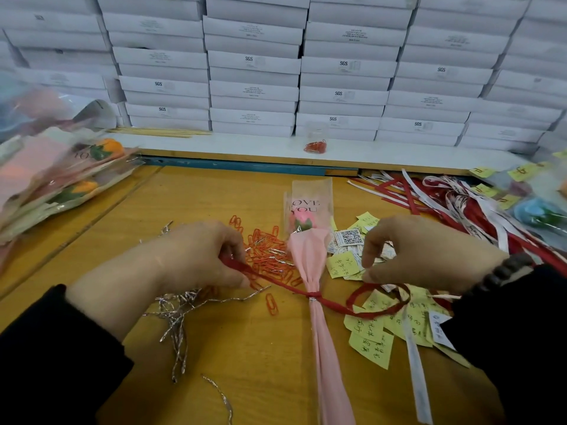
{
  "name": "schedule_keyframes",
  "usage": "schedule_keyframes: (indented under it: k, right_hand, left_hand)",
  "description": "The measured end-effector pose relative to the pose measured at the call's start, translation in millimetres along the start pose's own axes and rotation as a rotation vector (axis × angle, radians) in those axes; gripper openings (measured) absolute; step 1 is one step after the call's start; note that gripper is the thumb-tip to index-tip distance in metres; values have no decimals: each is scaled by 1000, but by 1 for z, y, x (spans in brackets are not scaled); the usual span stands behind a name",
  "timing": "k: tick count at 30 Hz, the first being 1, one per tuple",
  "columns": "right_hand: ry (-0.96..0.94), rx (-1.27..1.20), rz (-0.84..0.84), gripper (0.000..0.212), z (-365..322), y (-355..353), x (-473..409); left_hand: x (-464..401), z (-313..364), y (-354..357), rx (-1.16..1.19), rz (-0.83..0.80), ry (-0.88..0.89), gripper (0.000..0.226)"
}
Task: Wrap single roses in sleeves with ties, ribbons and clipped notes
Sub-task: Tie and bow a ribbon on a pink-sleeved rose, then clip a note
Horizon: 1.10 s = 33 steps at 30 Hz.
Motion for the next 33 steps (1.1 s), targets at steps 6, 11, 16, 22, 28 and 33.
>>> schedule_keyframes:
  k: [6, 11, 16, 22, 28, 33]
  right_hand:
    - [-156, -20, -78, 9, -28, 24, 2]
    - [-183, -21, -55, 5, -37, 35, -2]
    - [-236, -73, 16, 6, -38, 39, -4]
    - [-242, -223, 95, 7, -37, 41, -8]
    - [-212, -433, 108, 4, -37, 43, -10]
    - [-176, -445, 85, 5, -34, 43, -12]
  left_hand:
    - [-2, 21, 14, 57, 75, 112, 30]
    - [-8, 30, 35, -33, 153, 211, 53]
    - [-10, 32, 45, -120, 231, 290, 27]
    - [-12, 29, 49, -159, 335, 259, 22]
    - [-12, 28, 47, -146, 438, 253, 6]
    - [-11, 24, 39, -118, 418, 253, 18]
Point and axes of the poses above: each hand's wrist, its own x-axis away from the middle knuckle, its own y-axis out of the palm, z = x × y, the point moved 1 cm from there along -x, towards the middle knuckle, and after that the axes turned 7 degrees about y, right-handed, at the moved point
